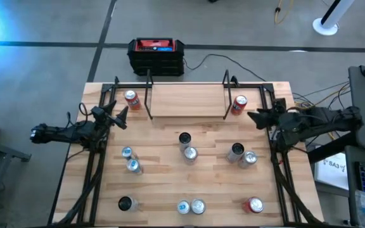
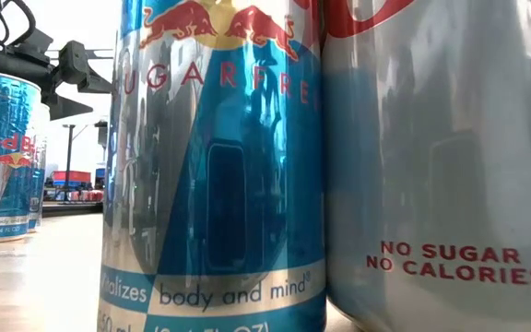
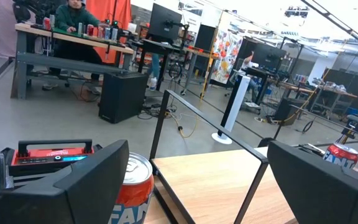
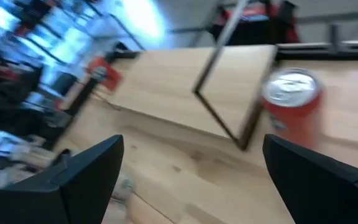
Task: Place canned beverage on shelf
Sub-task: Put the top right red soda can on the shelf
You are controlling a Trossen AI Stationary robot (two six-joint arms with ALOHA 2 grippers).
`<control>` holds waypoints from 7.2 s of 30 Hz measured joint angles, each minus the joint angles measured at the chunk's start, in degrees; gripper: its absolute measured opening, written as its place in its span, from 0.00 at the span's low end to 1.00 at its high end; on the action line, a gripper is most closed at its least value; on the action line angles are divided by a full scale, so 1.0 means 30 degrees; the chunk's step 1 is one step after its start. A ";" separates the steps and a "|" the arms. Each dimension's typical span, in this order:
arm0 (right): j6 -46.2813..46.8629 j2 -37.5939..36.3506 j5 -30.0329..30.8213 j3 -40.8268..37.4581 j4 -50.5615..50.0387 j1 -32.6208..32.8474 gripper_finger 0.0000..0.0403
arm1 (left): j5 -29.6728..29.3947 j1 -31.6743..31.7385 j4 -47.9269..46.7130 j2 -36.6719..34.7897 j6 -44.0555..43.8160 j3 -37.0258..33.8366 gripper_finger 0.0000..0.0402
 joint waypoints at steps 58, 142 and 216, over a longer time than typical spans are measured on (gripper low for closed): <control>0.4032 1.2668 -0.9486 0.8399 -0.5687 -1.3350 0.92 | 0.0001 -0.0001 -0.0001 0.0004 0.0007 0.0000 0.92; 2.0483 1.9725 -1.2603 1.1986 -0.7184 -1.9084 0.92 | 0.0007 0.0004 -0.0007 -0.0002 0.0001 0.0000 0.92; 1.2586 1.4133 -1.5060 0.9783 -0.9205 -1.0261 0.69 | 0.0001 0.0002 0.0000 0.0002 0.0004 0.0000 0.92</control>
